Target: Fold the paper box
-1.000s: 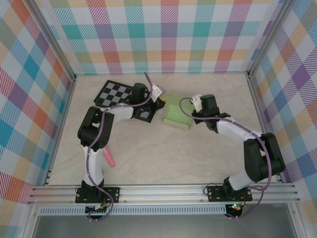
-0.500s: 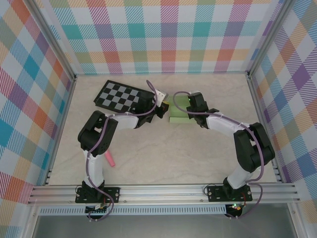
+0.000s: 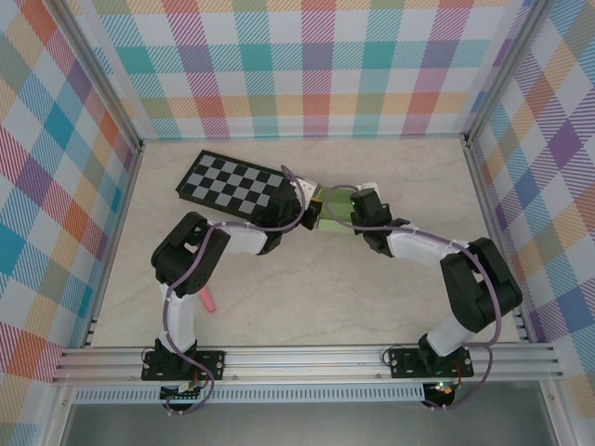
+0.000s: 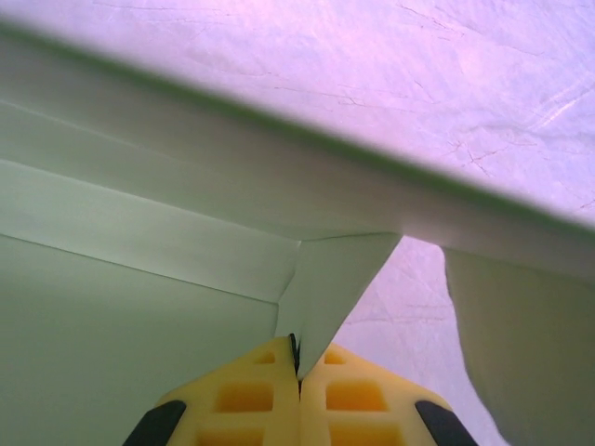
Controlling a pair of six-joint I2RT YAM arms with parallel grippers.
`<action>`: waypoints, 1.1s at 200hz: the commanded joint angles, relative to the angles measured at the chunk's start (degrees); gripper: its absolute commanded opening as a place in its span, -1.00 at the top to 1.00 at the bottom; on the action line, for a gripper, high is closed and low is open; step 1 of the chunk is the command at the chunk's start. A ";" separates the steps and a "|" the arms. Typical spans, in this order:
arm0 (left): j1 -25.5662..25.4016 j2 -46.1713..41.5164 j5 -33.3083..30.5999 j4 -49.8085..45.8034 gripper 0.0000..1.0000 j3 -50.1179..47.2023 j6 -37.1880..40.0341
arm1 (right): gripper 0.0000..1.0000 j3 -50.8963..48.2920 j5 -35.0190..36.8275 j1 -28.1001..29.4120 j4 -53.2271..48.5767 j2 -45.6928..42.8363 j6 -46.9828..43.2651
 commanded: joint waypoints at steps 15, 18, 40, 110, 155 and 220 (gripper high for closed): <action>-3.72 -1.14 2.33 4.61 0.87 -2.71 -2.77 | 1.00 -3.05 -5.57 1.89 4.05 -0.74 1.07; -3.71 -1.22 2.23 4.55 0.87 -2.67 -3.00 | 1.00 -3.16 -5.66 1.92 4.23 -0.72 0.92; -3.64 -2.31 1.41 0.51 0.87 -0.74 -0.90 | 1.00 -3.24 -5.92 1.91 4.85 -0.85 0.49; 0.63 -5.25 6.93 -17.06 0.89 7.88 6.32 | 1.00 -1.33 -6.45 2.08 2.89 -0.83 -0.58; 3.50 -5.03 10.14 -17.69 0.88 8.43 9.80 | 1.00 1.26 -6.55 2.09 1.87 -1.77 -7.57; 5.33 -4.30 10.79 -19.33 0.89 11.20 5.96 | 1.00 4.40 -11.23 1.82 2.11 -0.31 -16.49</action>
